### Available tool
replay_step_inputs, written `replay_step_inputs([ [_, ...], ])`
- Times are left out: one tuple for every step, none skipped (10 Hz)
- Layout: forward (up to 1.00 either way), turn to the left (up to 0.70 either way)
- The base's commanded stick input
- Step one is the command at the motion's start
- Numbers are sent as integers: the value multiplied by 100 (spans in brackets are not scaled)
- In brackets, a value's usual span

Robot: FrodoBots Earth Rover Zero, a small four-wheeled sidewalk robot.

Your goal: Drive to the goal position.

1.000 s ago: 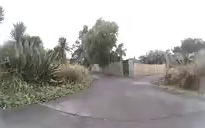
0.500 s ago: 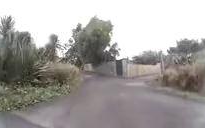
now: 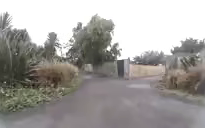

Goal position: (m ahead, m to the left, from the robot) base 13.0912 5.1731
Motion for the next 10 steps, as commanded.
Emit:
replay_step_inputs([
  [85,0],
  [85,0],
  [85,0],
  [85,0],
  [85,0],
  [85,0],
  [85,0],
  [85,0],
  [85,0],
  [85,0],
])
